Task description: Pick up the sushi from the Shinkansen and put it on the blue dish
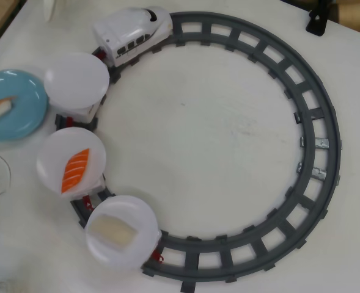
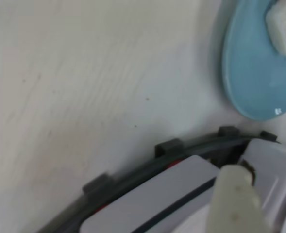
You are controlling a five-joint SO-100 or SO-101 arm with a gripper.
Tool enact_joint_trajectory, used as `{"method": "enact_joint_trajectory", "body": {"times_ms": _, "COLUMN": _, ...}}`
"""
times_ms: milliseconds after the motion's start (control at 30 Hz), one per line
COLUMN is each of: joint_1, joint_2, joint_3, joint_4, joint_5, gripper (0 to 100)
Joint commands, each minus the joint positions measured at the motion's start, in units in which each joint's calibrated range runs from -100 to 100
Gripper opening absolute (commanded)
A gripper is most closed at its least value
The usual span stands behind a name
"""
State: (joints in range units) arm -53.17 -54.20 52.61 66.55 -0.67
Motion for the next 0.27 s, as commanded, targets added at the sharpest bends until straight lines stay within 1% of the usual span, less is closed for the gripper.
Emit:
{"method": "enact_joint_trajectory", "body": {"times_ms": 0, "joint_1": 0.00, "joint_2": -2.67, "joint_3": 1.31, "joint_4": -0.78, "joint_5": -0.43, "gripper": 25}}
{"method": "enact_joint_trajectory", "body": {"times_ms": 233, "joint_1": 0.00, "joint_2": -2.92, "joint_3": 4.74, "joint_4": -0.86, "joint_5": -0.43, "gripper": 25}}
